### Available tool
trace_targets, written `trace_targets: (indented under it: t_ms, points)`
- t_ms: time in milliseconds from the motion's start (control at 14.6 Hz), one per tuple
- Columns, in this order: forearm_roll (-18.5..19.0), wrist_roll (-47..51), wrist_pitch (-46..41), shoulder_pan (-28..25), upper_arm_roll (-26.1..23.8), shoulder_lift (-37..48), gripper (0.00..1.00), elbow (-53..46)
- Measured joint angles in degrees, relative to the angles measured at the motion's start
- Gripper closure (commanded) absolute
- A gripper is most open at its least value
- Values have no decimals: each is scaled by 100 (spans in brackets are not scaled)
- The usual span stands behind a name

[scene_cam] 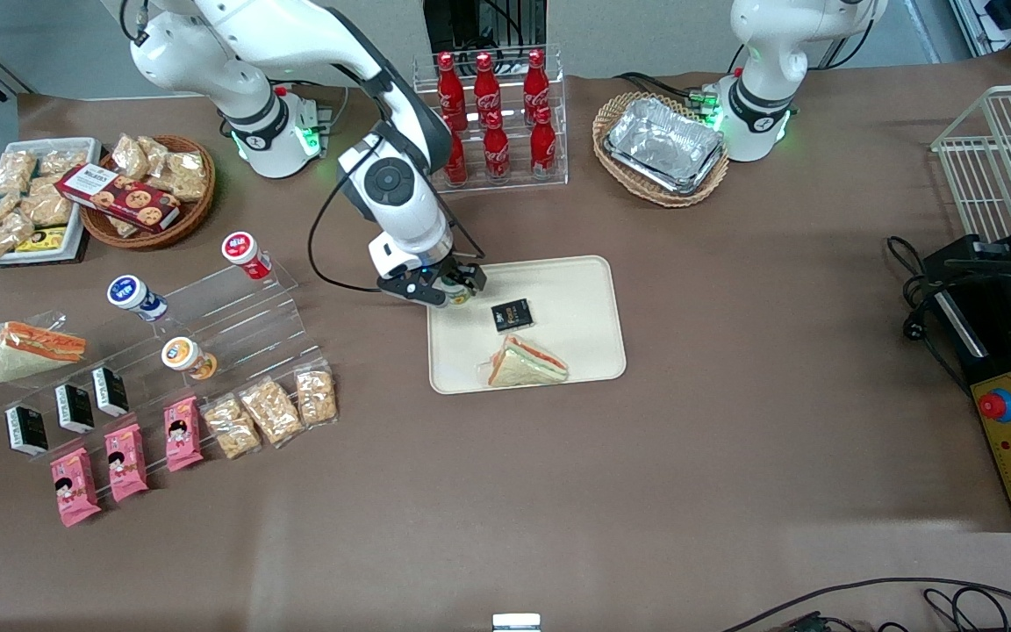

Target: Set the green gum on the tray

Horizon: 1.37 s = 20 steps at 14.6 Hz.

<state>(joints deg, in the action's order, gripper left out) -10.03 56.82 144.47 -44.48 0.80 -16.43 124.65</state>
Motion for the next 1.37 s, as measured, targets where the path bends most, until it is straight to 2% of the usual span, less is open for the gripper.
trace_targets:
  t_ms: [412, 618, 962, 1099, 1237, 1374]
  points:
    - [1, -1242, -3129, 601, 39, 965, 0, -1559]
    - [4, -2664, -4392, 1457, 59, 1392, 0, -2184]
    - [38, -4867, -4861, 2979, 59, 1916, 0, -2314]
    - [249, -5617, -4882, 3408, 57, 1938, 0, -2314]
    - [531, -5959, -4880, 3704, 64, 1937, 0, -2363]
    - [602, -6019, -4879, 3920, 74, 1928, 0, -2486]
